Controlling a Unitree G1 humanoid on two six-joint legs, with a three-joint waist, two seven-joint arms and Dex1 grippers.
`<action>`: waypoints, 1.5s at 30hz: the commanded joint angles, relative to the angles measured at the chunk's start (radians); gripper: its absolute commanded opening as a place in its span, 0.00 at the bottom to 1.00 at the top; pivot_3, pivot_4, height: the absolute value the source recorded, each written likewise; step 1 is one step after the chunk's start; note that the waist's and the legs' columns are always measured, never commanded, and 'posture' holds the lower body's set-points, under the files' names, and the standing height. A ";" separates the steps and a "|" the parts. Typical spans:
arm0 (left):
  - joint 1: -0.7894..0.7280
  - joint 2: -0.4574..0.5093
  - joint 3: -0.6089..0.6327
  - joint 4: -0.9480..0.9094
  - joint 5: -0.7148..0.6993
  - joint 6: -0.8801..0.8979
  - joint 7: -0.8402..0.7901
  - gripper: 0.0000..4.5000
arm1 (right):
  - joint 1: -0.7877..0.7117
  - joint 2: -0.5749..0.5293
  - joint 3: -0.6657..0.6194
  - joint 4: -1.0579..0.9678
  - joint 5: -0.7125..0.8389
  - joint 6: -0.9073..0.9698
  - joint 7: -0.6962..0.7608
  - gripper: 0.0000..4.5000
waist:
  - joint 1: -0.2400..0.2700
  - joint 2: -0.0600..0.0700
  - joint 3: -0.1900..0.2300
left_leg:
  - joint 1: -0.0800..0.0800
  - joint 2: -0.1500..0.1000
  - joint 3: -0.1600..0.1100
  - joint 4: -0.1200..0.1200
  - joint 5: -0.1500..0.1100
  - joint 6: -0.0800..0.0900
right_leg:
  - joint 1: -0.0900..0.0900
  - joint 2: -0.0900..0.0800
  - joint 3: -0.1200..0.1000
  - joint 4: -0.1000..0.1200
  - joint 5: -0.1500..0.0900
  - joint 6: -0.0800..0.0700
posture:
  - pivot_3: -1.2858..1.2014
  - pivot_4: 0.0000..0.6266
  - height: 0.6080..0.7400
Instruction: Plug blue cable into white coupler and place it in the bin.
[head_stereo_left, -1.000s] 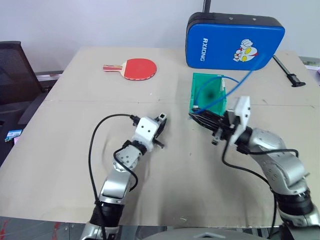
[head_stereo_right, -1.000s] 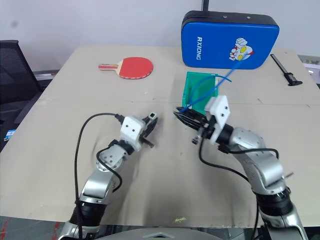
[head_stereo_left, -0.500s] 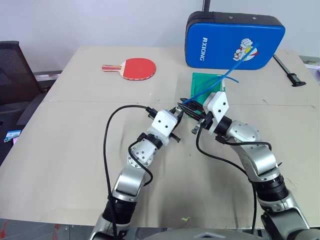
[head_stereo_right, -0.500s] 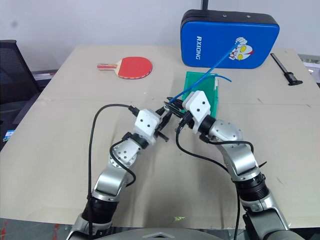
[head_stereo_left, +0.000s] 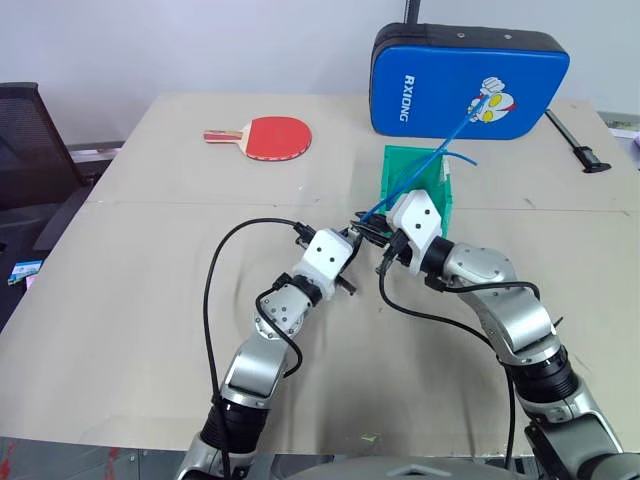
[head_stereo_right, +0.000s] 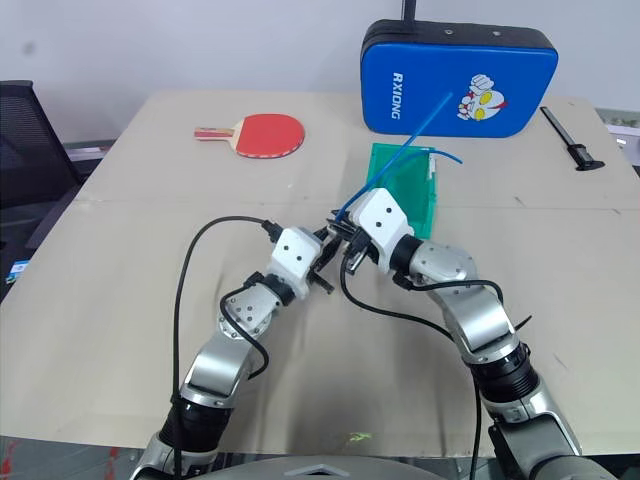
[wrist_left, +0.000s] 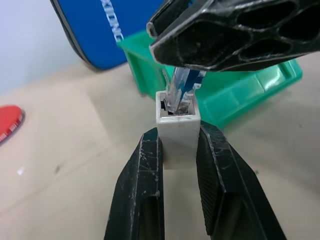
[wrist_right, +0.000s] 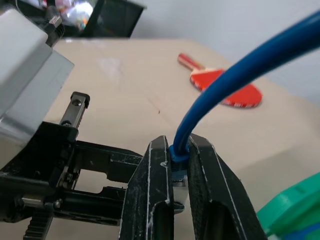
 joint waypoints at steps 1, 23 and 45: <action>-0.031 -0.013 -0.018 -0.068 -0.035 -0.049 -0.029 0.07 | 0.012 0.011 0.041 0.069 -0.022 0.098 -0.016 0.00 | 0.000 0.000 0.000 | 0.000 0.000 0.000 0.000 0.000 0.000 | 0.000 0.000 0.000 0.000 0.000 0.000 | 0.52 0.24 1.00; -0.017 -0.064 0.027 0.153 -0.085 -0.059 -0.052 0.07 | 0.062 0.081 0.144 0.403 -0.075 0.172 0.020 0.00 | -0.008 0.004 -0.018 | 0.021 -0.001 0.003 -0.004 0.000 0.001 | 0.016 0.002 0.000 0.000 -0.002 0.002 | 0.52 0.24 1.00; 0.102 0.130 0.129 -0.142 -0.222 0.067 -0.208 0.86 | -0.049 0.106 -0.090 0.170 0.092 0.028 0.066 0.00 | -0.025 0.005 -0.018 | 0.009 0.001 0.000 -0.008 0.000 0.000 | 0.006 -0.002 0.002 -0.004 -0.001 0.000 | 0.52 0.24 1.00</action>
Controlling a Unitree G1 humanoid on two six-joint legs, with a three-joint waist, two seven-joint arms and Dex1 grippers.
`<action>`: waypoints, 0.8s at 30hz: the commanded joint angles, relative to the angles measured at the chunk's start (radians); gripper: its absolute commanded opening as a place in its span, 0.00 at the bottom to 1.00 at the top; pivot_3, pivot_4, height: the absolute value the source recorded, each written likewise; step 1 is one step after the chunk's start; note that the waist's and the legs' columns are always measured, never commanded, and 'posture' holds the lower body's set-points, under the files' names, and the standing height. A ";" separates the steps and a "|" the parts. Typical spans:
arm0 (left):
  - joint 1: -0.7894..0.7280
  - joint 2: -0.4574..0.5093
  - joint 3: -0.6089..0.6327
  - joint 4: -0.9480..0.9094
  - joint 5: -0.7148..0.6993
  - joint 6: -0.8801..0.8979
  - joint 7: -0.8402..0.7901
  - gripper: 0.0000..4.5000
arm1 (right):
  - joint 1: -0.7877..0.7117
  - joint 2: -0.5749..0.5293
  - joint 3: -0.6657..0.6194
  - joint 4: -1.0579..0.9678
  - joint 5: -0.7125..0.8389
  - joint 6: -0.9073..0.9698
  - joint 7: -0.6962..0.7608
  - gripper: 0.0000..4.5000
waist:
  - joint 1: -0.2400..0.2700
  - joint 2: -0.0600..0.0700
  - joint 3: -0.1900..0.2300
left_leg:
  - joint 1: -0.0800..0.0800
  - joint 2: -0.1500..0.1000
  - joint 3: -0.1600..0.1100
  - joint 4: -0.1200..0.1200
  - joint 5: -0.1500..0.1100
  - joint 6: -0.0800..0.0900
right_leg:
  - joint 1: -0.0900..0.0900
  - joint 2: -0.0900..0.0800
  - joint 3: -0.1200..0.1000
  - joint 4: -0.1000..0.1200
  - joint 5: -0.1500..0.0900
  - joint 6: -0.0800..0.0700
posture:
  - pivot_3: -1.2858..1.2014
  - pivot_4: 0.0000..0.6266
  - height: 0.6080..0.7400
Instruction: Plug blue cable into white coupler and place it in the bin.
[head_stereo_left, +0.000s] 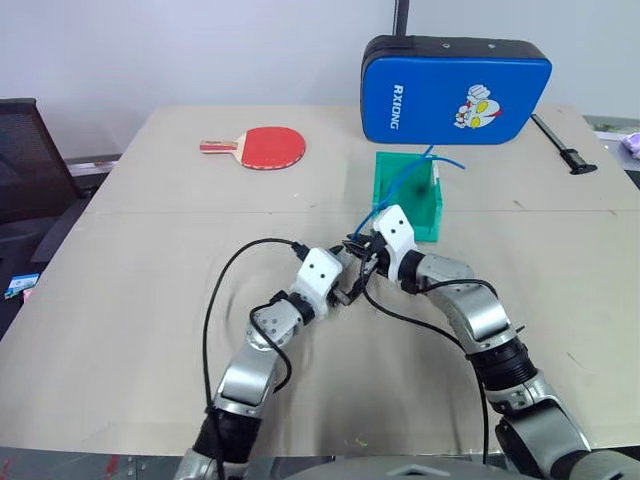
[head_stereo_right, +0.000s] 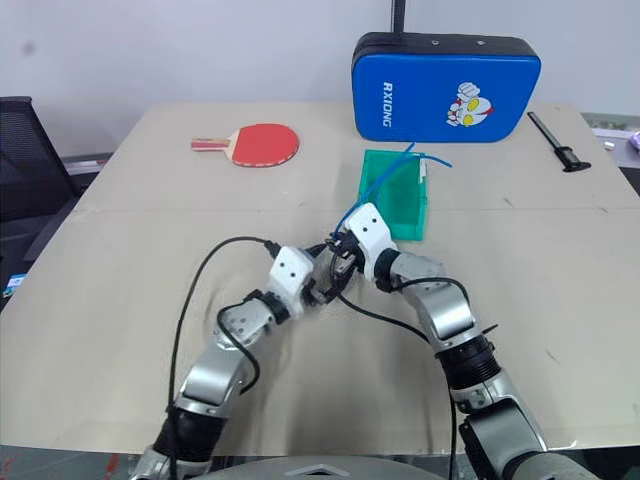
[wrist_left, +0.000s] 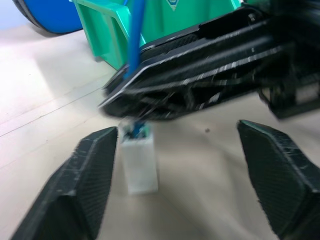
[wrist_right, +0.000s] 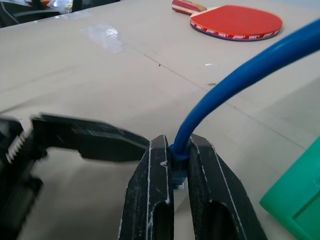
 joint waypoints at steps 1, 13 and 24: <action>0.014 0.065 0.065 -0.166 -0.103 0.086 -0.064 0.86 | -0.035 -0.009 -0.061 -0.121 0.081 0.070 0.027 0.00 | 0.000 0.000 0.001 | -0.003 0.000 0.000 0.000 0.000 0.000 | -0.003 0.000 0.000 0.000 0.000 0.000 | 0.52 0.24 1.00; -0.134 0.312 0.292 -0.389 -0.484 0.492 -0.152 0.86 | -0.345 -0.150 -0.406 0.118 0.391 0.265 0.089 0.00 | 0.003 -0.001 0.015 | -0.010 -0.003 -0.001 0.001 0.000 0.000 | -0.007 0.002 -0.002 -0.004 0.000 0.000 | 0.52 0.24 1.00; -0.258 0.307 0.305 -0.376 -0.582 0.550 -0.074 0.86 | -0.578 -0.209 -0.315 0.684 0.184 0.033 0.188 0.00 | -0.006 -0.002 0.017 | -0.013 0.000 0.003 -0.004 0.003 -0.004 | -0.013 -0.001 0.001 -0.006 0.001 0.000 | 0.52 0.24 1.00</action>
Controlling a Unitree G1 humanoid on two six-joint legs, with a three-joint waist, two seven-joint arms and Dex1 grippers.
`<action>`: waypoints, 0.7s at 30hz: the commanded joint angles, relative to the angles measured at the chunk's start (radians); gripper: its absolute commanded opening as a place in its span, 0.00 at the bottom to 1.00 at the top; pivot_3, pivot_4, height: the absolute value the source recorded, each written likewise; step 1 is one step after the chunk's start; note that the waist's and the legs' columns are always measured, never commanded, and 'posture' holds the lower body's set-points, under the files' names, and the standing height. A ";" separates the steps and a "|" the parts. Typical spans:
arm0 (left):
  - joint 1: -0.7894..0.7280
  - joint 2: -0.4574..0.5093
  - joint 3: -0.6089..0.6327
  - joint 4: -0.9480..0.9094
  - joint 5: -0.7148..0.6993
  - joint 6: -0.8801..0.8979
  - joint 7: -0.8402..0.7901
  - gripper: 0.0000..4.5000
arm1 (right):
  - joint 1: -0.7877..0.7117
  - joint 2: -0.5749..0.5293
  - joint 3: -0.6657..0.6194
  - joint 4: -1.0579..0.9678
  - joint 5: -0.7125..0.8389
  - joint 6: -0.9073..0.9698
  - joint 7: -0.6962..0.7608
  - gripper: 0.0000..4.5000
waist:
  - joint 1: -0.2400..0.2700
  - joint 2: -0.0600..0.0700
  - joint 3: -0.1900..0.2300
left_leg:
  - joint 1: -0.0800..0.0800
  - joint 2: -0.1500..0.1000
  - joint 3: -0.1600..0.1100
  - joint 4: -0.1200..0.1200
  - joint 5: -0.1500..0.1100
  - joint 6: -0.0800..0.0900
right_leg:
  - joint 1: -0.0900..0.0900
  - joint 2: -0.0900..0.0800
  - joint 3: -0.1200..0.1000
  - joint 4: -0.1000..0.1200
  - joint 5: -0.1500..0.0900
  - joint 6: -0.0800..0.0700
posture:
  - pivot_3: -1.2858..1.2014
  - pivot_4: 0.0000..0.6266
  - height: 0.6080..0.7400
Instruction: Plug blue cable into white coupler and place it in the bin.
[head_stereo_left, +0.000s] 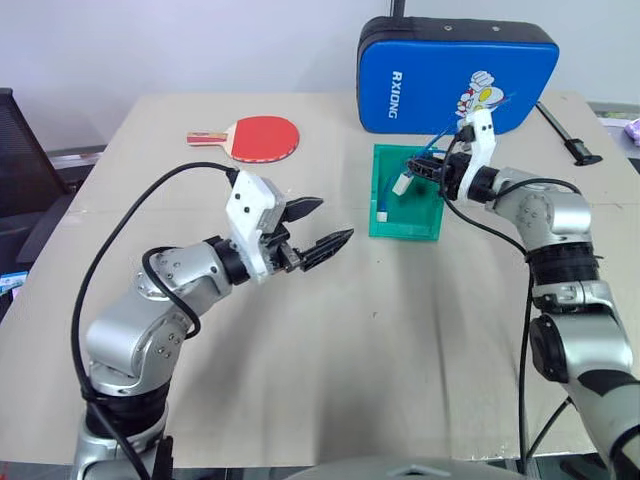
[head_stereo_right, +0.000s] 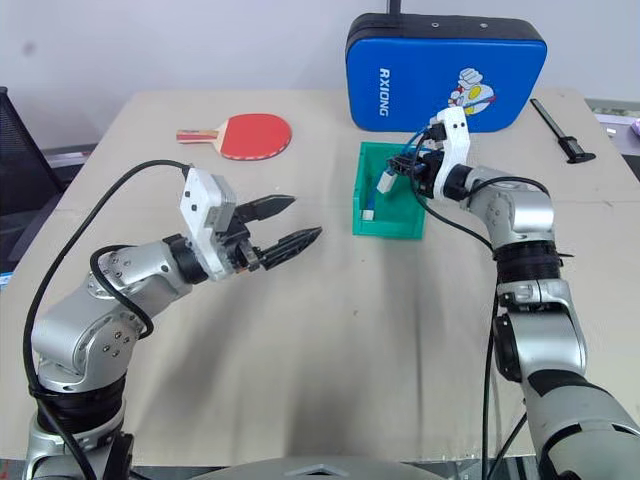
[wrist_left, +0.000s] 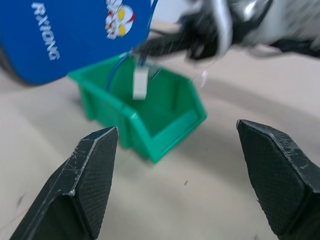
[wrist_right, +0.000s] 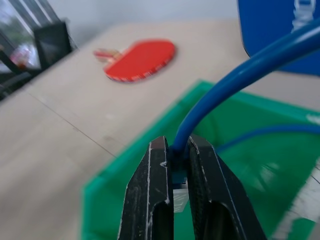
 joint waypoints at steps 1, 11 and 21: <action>-0.014 0.002 0.013 -0.023 0.002 -0.028 0.024 0.87 | -0.075 -0.003 -0.001 0.089 -0.048 -0.103 0.028 0.18 | 0.002 0.000 0.000 | -0.001 0.000 0.000 0.000 0.000 0.000 | 0.000 0.000 0.000 0.000 0.000 0.000 | 0.52 0.24 1.00; 0.056 0.009 0.000 -0.068 0.013 -0.034 0.065 0.87 | 0.084 -0.139 -0.034 -0.208 -0.013 0.028 0.103 0.90 | 0.014 0.000 0.000 | -0.002 -0.001 -0.002 0.001 0.000 0.000 | 0.000 -0.002 0.000 -0.001 0.000 0.000 | 0.52 0.24 1.00; 0.379 0.050 0.006 0.034 0.196 -0.253 0.014 0.87 | 0.798 -0.300 -0.217 -0.709 0.129 -0.138 0.314 0.90 | 0.029 0.000 0.001 | 0.000 0.000 0.000 0.000 -0.003 0.005 | 0.001 -0.002 0.001 -0.002 0.000 0.000 | 0.52 0.24 1.00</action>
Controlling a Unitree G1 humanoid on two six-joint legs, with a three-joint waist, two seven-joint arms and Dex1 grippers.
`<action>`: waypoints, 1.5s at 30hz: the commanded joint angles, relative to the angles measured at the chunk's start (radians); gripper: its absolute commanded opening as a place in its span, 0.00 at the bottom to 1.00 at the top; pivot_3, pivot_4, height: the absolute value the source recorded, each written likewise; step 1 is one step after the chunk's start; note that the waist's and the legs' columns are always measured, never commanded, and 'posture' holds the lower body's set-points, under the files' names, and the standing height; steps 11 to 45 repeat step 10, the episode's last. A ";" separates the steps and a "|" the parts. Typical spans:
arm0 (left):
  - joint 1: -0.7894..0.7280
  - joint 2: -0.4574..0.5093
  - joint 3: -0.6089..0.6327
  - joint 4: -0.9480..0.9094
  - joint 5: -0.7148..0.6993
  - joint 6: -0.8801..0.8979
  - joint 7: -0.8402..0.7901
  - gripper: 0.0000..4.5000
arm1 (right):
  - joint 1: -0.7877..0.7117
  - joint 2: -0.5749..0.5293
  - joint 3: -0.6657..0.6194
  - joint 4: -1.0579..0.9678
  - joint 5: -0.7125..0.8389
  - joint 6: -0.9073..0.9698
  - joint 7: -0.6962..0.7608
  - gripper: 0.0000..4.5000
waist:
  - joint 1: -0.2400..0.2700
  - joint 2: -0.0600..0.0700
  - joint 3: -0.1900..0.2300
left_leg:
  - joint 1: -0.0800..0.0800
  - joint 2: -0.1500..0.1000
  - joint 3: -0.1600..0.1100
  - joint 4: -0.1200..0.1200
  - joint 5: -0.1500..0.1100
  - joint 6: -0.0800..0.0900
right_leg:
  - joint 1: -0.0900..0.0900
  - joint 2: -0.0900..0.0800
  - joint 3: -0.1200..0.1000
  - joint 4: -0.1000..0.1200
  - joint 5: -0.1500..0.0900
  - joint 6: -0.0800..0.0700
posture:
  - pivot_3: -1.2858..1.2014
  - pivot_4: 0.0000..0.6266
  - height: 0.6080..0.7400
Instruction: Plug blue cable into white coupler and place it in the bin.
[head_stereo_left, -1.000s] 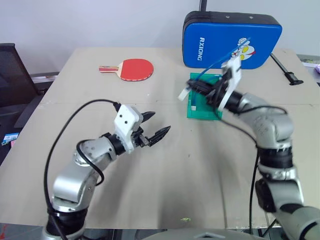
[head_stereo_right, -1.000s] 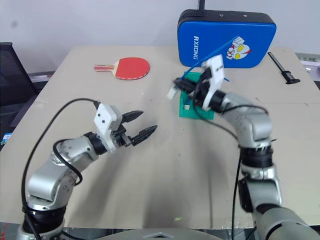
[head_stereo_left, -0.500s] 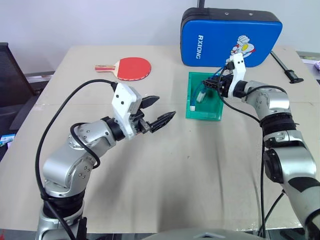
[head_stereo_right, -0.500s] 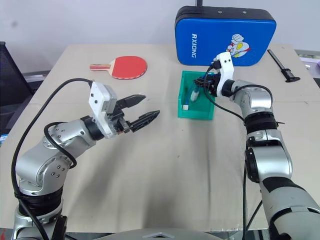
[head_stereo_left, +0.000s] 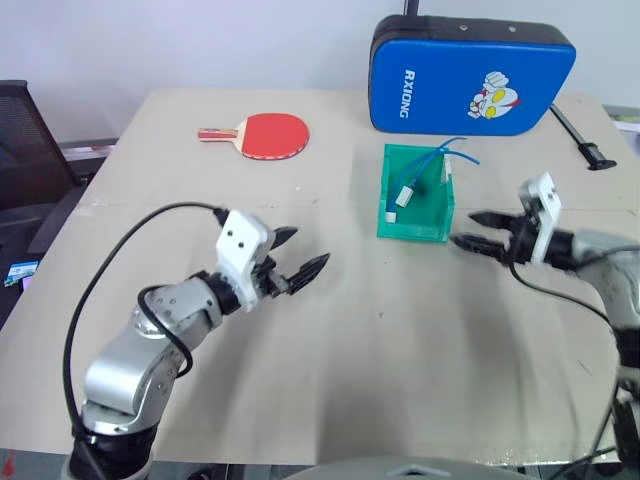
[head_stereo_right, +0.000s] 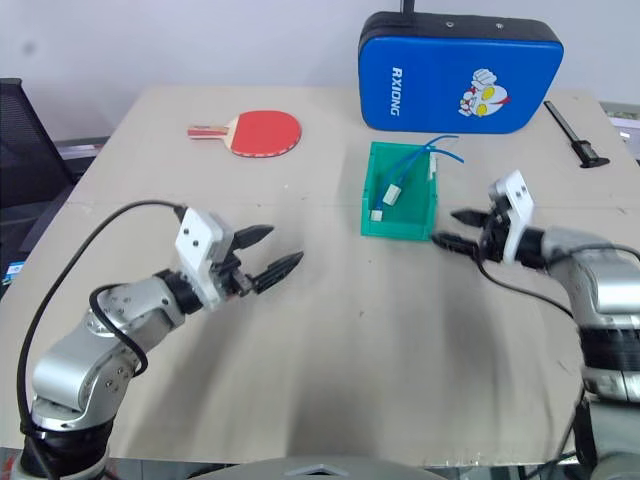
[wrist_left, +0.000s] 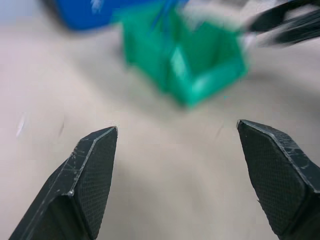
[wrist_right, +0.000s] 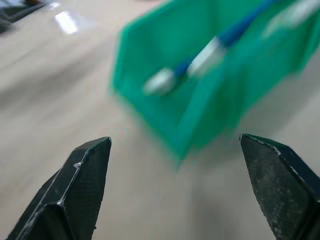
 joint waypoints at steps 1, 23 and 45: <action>0.092 0.017 -0.002 0.018 0.068 -0.125 -0.048 0.87 | 0.150 0.006 -0.076 -0.040 -0.031 -0.231 0.057 0.90 | 0.002 0.000 0.000 | 0.001 0.000 0.000 0.001 0.000 0.000 | 0.001 0.000 0.000 0.000 0.000 0.000 | 0.52 0.24 1.00; 0.183 -0.035 -0.039 0.129 0.149 -0.282 -0.078 0.87 | 0.385 0.066 -0.080 0.008 -0.117 -0.518 0.011 0.95 | 0.002 0.001 0.001 | 0.007 0.000 0.002 0.007 0.000 0.001 | 0.010 0.001 0.001 0.000 0.001 -0.003 | 0.52 0.24 1.00; 0.183 -0.035 -0.039 0.129 0.149 -0.282 -0.078 0.87 | 0.385 0.066 -0.080 0.008 -0.117 -0.518 0.011 0.95 | 0.002 0.001 0.001 | 0.007 0.000 0.002 0.007 0.000 0.001 | 0.010 0.001 0.001 0.000 0.001 -0.003 | 0.52 0.24 1.00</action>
